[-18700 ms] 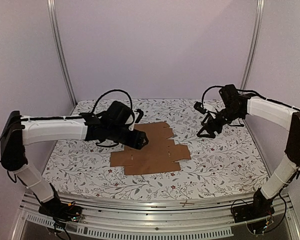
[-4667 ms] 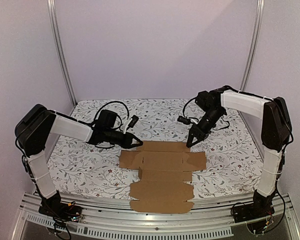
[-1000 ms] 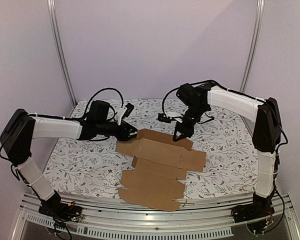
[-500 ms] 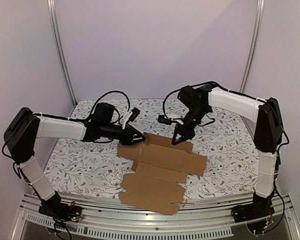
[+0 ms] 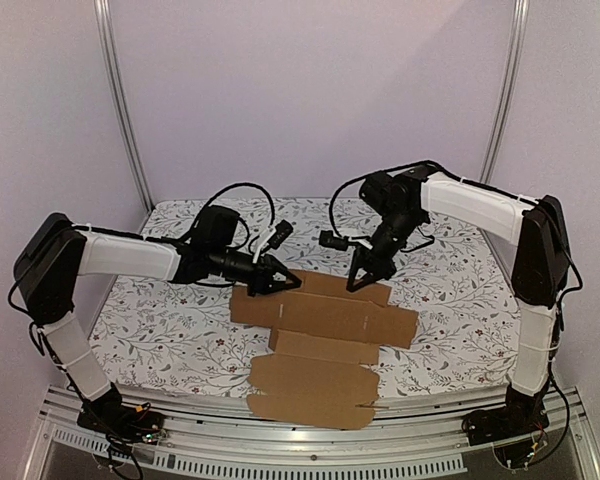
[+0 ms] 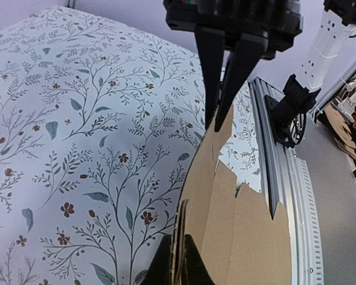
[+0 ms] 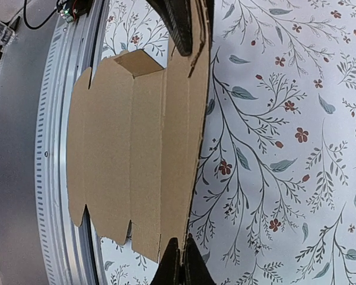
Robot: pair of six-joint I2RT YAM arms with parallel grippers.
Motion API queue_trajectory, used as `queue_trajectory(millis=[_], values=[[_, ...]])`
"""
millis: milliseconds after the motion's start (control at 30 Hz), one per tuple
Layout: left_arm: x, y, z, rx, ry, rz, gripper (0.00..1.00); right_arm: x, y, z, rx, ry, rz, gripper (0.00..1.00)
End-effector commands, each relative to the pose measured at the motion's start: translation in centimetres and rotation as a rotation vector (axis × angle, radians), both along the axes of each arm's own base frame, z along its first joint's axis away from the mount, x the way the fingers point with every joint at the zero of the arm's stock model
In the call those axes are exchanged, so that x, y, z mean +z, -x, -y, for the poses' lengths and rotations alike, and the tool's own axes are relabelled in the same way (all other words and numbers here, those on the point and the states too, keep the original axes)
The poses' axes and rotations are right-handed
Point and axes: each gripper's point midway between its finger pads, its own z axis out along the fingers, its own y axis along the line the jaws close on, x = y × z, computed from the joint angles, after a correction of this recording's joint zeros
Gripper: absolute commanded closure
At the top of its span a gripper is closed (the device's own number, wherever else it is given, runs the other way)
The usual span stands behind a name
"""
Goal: Fold the paper box
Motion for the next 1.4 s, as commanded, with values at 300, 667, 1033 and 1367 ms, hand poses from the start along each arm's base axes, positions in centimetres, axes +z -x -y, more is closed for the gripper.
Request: queue_trajectory(millis=[300,667,1033,1367], values=[[0.9,0.9,-0.5,0.018,0.027,0.024,1.0,5.6,-4.0,4.5,-0.202,-0.175,-0.059,0.7],[1.2,0.6,-0.4,0.036,0.043,0.03,1.0,0.4,-10.0,9.2,-0.525,-0.045,-0.045,0.7],[1.1,-0.6,-0.7,0.113,0.023,0.043,1.0,-0.8,-6.5,6.6,-0.372,-0.017,-0.065,0.7],[0.9,-0.5,-0.8,0.106,0.014,0.043,1.0,0.8,-6.4,6.3,-0.336,-0.048,-0.029,0.69]])
